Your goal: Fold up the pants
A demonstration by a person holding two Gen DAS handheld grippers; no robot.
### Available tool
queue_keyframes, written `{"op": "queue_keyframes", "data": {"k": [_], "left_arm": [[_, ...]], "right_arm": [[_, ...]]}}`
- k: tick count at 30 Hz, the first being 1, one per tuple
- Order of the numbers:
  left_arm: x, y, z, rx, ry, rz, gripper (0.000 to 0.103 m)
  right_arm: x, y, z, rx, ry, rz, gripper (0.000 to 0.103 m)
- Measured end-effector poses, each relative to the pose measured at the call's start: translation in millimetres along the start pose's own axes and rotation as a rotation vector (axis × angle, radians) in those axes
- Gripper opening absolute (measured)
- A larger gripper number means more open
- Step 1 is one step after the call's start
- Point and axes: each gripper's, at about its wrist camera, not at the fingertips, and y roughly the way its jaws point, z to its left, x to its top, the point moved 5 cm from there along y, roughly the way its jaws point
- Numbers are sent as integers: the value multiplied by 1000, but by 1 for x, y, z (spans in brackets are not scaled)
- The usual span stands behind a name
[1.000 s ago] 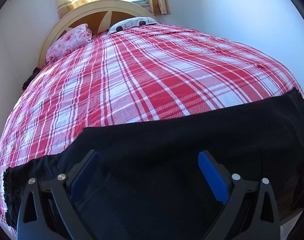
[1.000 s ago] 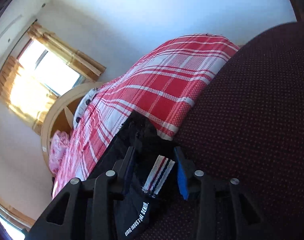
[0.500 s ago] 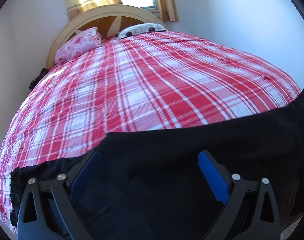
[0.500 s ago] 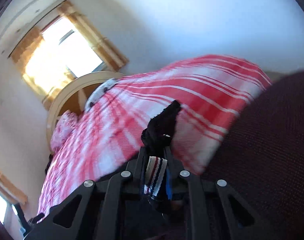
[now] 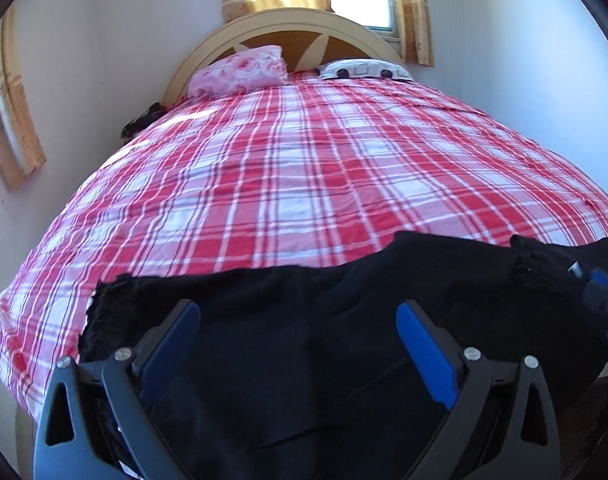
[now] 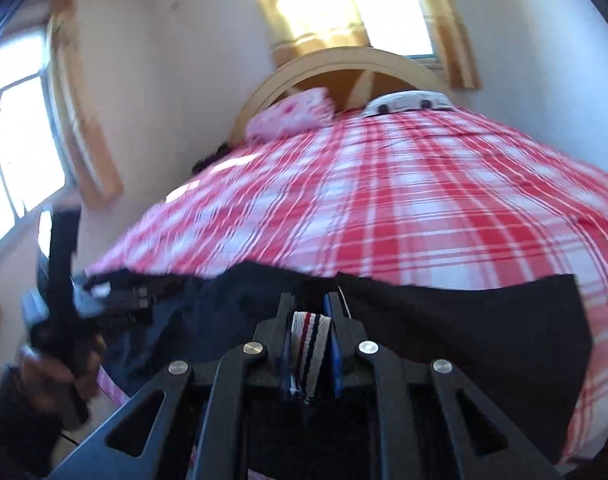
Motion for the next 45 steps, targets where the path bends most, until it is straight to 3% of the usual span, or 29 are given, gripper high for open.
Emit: {"op": "queue_keyframes", "data": {"k": [4, 8, 14, 17, 19, 22, 24, 26, 31, 36, 39, 42, 43, 45], "left_arm": [[-9, 6, 15, 2, -18, 17, 101], [-10, 9, 20, -17, -33, 17, 101], [-11, 14, 3, -63, -11, 27, 101], [-8, 7, -12, -118, 15, 16, 101], [-4, 2, -21, -169, 27, 1, 101], [3, 0, -44, -268, 49, 8, 101], [7, 2, -62, -311, 64, 13, 101], [8, 6, -81, -349, 73, 32, 101], [0, 18, -131, -451, 104, 111, 98], [-15, 31, -156, -577, 32, 222, 90], [-18, 25, -161, -598, 31, 194, 87], [-18, 20, -162, -685, -30, 217, 72], [-18, 20, -164, -724, -52, 237, 62], [-18, 20, -167, -710, -56, 241, 54]], "right_arm": [[-28, 25, 40, -98, -213, 17, 16], [-54, 35, 37, -130, -291, 98, 16], [-86, 30, 44, -53, -315, 197, 20], [-79, 17, 37, 60, -200, 180, 21], [-54, -4, 18, 116, -78, 92, 21], [-23, -31, -15, 128, 16, -9, 26], [-8, -45, -44, 123, 107, -51, 44], [-2, -55, -72, 83, 187, -71, 46], [-10, -62, -121, -194, 163, -52, 46], [-18, -67, -161, -262, 246, -61, 46], [-28, -67, -180, -282, 278, -45, 46], [-39, -58, -192, -296, 313, -21, 46], [-42, -56, -196, -294, 327, -14, 46], [-50, -53, -205, -284, 363, -8, 46]]}}
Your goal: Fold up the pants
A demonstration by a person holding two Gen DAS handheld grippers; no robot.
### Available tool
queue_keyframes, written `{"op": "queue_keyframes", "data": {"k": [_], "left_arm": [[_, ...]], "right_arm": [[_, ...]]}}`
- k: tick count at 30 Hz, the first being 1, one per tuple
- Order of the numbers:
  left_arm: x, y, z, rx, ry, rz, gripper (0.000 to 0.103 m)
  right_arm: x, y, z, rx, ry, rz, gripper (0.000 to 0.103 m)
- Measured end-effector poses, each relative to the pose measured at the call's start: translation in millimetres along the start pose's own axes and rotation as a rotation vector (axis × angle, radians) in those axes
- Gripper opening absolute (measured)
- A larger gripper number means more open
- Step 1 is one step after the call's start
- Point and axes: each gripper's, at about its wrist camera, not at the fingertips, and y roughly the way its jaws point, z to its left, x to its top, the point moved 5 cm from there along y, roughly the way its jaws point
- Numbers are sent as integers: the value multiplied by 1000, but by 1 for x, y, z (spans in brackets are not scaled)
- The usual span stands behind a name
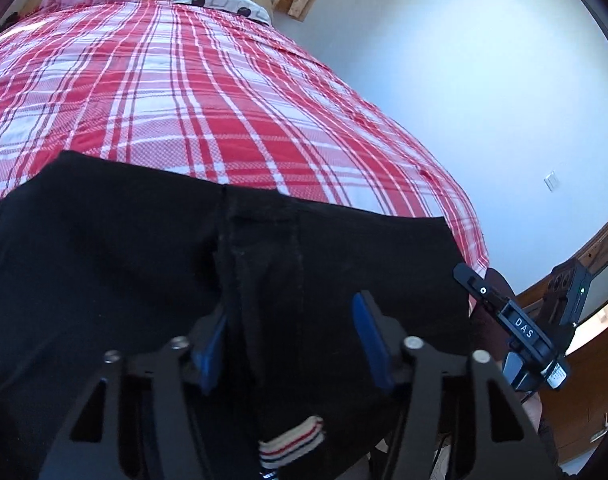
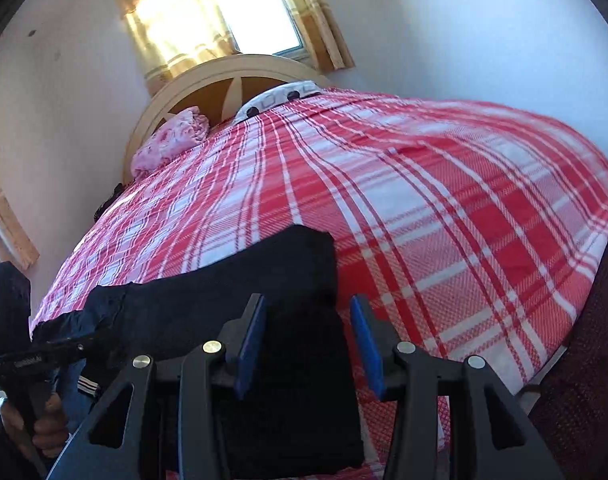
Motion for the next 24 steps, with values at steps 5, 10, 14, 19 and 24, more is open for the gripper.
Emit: {"op": "queue_keyframes", "data": {"k": [5, 10, 14, 19, 24], "left_arm": [[-1, 0, -1, -46, -24, 0, 20], [-5, -17, -12, 25, 27, -78, 18], [-9, -27, -4, 150, 44, -126, 19], [-17, -15, 13, 228, 42, -65, 35], [-1, -50, 28, 361, 101, -167, 64]], "right_arm": [[-2, 2, -13, 25, 50, 6, 46], [-2, -1, -12, 25, 38, -8, 46], [-5, 1, -2, 67, 16, 5, 46], [-9, 9, 13, 37, -68, 30, 46], [7, -20, 6, 38, -59, -57, 46]]}}
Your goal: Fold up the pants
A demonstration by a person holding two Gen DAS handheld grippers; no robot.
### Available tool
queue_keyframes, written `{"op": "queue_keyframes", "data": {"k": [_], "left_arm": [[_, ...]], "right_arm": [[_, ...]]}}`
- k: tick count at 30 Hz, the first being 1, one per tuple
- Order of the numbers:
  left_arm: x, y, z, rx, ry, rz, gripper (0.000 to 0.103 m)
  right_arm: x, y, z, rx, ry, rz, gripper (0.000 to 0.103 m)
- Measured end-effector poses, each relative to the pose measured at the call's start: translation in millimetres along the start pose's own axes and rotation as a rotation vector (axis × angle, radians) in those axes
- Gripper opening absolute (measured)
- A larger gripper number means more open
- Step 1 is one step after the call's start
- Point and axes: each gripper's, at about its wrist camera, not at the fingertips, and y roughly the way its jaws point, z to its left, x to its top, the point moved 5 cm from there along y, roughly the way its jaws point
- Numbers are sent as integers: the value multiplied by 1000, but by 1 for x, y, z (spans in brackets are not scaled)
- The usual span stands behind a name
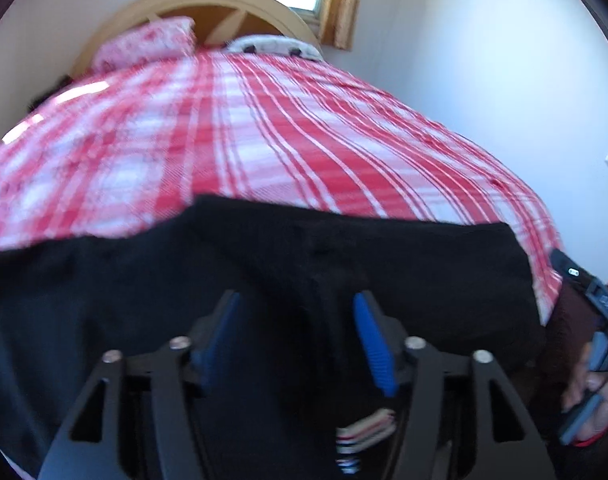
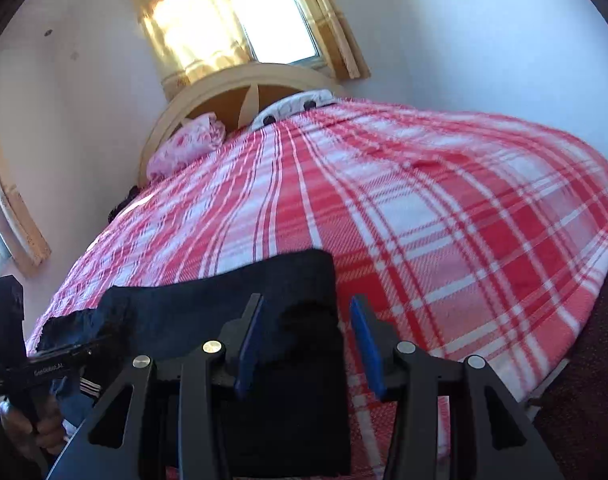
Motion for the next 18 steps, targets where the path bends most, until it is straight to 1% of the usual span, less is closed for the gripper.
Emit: {"op": "queue_keyframes", "data": {"k": [2, 4, 5, 6, 8, 10, 12, 14, 15, 16, 18], "left_arm": [[7, -10, 9, 23, 12, -34, 64], [11, -17, 7, 24, 32, -56, 64], [17, -16, 1, 11, 59, -69, 64], [17, -17, -7, -7, 87, -77, 64], [15, -16, -21, -39, 142, -83, 66], [8, -6, -37, -50, 189, -57, 66], [-2, 3, -43, -45, 214, -8, 66], [-15, 14, -42, -22, 248, 62, 66], [-22, 14, -38, 2, 263, 85, 66], [-25, 12, -34, 12, 268, 92, 66], [-35, 1, -19, 18, 267, 90, 70]], "right_arm": [[2, -13, -1, -1, -18, -14, 46], [-2, -24, 1, 19, -23, 0, 46], [-6, -30, 2, 20, -27, 8, 45], [-11, -35, 5, 17, -37, 16, 37], [-21, -42, 8, -3, -58, 34, 24], [-31, -45, 10, -2, -57, 55, 24], [-43, -41, 14, 23, -62, 84, 24], [-60, -26, 18, 33, -77, 158, 24], [-72, -15, 16, 8, -81, 214, 24], [-83, -7, 14, -23, -85, 266, 24], [-89, -7, 14, -39, -95, 294, 24]]}}
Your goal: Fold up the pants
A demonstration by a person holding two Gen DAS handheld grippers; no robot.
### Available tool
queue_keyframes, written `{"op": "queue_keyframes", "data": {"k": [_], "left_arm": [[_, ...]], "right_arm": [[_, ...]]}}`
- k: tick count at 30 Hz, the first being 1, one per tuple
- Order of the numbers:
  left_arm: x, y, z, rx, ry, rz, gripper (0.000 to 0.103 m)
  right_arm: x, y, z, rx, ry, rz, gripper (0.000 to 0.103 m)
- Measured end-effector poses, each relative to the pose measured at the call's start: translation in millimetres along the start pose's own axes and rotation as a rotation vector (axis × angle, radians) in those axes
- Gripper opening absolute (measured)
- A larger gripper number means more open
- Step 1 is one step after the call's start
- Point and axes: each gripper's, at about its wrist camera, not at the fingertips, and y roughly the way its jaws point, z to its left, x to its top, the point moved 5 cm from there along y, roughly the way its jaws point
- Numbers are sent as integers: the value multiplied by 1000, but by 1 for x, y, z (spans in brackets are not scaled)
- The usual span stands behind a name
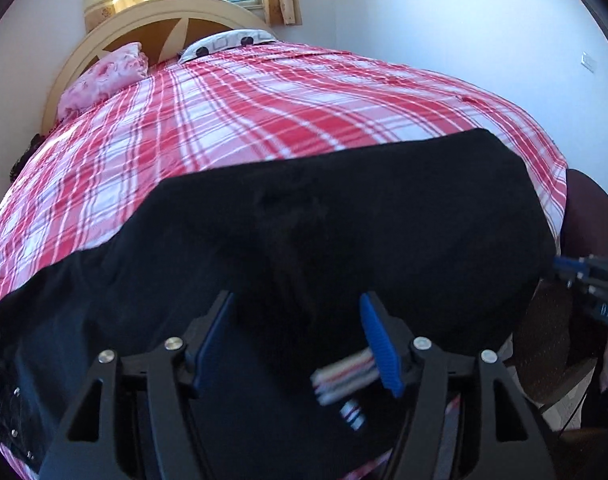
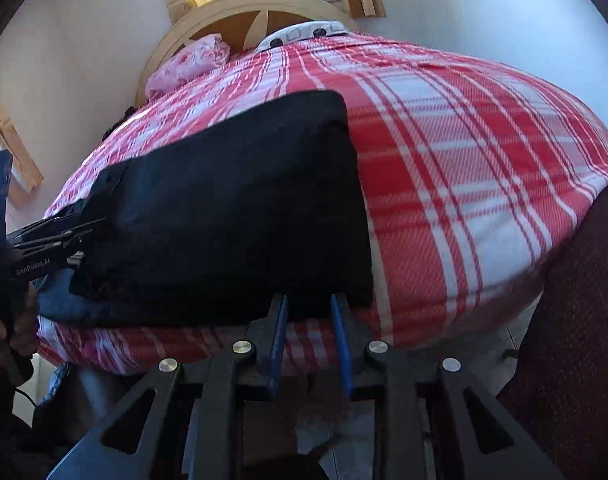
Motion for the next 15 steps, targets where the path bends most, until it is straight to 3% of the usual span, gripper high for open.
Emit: {"op": "queue_keyframes", "data": {"k": [2, 5, 9, 15], "left_arm": [[-10, -15, 13, 25, -2, -21, 74], [-16, -39, 37, 79, -17, -74, 74], [-17, -53, 71, 141, -85, -122, 79], [-21, -57, 106, 169, -202, -133, 79]], "right_arm": [[2, -6, 1, -38, -24, -8, 24], [20, -27, 5, -39, -20, -93, 24], [48, -45, 38, 56, -89, -235, 24], [75, -21, 127, 220, -280, -218, 24]]}}
